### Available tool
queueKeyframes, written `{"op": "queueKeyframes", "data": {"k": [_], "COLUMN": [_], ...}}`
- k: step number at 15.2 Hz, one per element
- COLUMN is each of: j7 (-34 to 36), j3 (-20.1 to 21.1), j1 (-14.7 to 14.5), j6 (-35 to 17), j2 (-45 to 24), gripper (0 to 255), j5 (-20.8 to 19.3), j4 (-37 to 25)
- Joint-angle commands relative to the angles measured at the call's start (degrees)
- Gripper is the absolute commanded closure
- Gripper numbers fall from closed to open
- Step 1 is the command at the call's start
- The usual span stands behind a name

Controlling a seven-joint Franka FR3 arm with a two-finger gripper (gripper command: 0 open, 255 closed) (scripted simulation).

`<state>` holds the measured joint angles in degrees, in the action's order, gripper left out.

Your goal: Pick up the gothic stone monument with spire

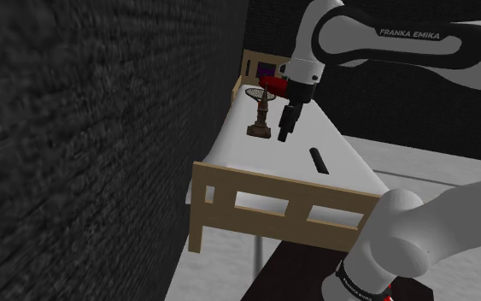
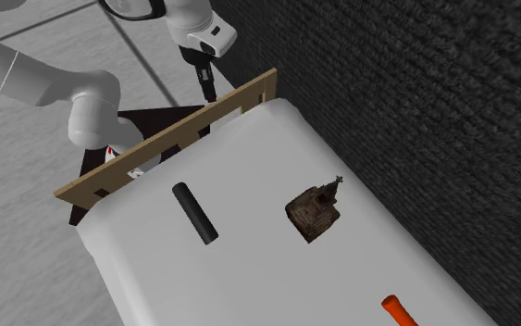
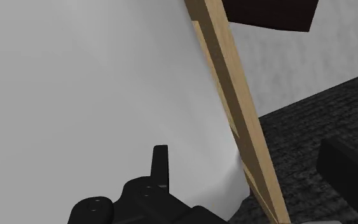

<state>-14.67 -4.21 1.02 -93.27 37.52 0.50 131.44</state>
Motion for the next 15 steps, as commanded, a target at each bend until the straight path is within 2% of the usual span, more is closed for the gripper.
{"op": "queueKeyframes", "data": {"k": [1, 8, 15], "j7": [-3.93, -16.82, -30.37], "j3": [-2.49, -10.76, -18.49], "j1": [0.45, 0.95, 0.75], "j6": [-1.37, -6.19, -9.27], "j2": [-1.44, -10.76, -23.14], "gripper": [0, 0, 0], "j5": [-1.31, -3.21, -0.50], "j4": [-0.66, -7.22, -17.89]}}
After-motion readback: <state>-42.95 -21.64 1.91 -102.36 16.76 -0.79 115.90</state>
